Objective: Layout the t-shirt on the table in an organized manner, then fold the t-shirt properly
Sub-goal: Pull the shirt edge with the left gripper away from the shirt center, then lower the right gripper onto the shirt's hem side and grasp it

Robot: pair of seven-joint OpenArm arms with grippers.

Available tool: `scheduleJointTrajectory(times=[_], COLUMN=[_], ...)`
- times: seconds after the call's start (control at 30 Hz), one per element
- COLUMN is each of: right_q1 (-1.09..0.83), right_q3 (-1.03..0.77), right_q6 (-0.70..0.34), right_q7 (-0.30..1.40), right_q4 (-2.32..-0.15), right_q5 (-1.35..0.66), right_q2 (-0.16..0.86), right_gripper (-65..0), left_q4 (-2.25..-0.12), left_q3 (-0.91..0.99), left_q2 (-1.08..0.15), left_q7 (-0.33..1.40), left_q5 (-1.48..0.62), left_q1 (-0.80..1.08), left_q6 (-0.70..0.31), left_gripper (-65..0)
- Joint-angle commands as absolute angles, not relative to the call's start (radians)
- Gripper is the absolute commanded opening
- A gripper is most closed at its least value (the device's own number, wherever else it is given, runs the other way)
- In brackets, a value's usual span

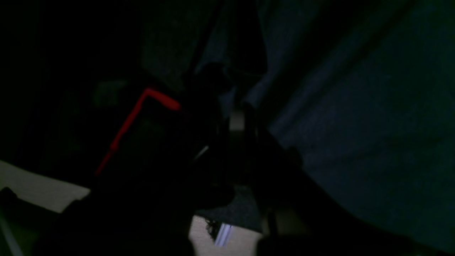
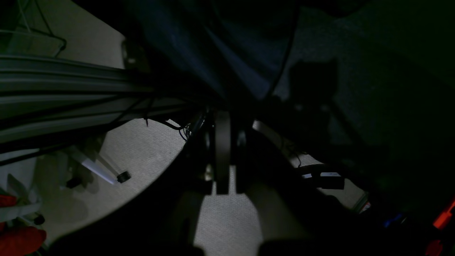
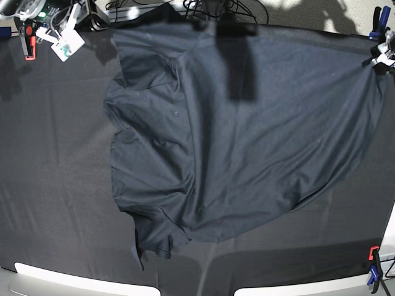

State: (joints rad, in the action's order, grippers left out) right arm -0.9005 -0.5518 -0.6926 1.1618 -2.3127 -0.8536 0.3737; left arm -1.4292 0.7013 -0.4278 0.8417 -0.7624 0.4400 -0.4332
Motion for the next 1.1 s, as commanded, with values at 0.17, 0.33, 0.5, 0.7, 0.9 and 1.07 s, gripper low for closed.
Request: scheduleJointTrajectory(times=[0.17,0.33,0.5,0.7,0.9,1.07], right_q1=[-0.909,-0.917,-0.917,-0.914,-0.873,-0.702], right_q3=[-0.558,-0.558,-0.558,-0.558,-0.558,-0.558], right_q6=[-0.698,-0.698,-0.698,-0.698,-0.698,-0.654], right_q7=[1.153,1.153,1.205,1.294,1.028,1.019], right_q4=[-2.33,-2.33,-2.33,-2.33,-2.33,-2.31], right_q5=[-0.865,-0.875,-0.963,-1.139,-1.012,-0.84], right_q2=[0.382,0.382,0.382,0.382,0.381,0.379], right_gripper=[-65.0,-61.5,-41.8,-40.8,-40.8,-36.6], left_q4=[-1.442,-1.443,-1.443,-1.465,-1.563,-1.645], left_q3=[0.708,0.708,0.708,0.708,0.708,0.708], left_q2=[-0.447,-0.447,-0.447,-0.447,-0.447,-0.447], left_q7=[0.852,0.852,0.868,0.877,0.878,0.867], left_q5=[-0.779,-0.797,-0.833,-0.842,-0.843,-0.843], left_q1=[0.468,0.465,0.465,0.466,0.465,0.465], left_q6=[-0.446,-0.493,-0.548,-0.555,-0.555,-0.555], left_gripper=[-65.0,-64.9,-36.1,-34.4,-34.5,-34.5])
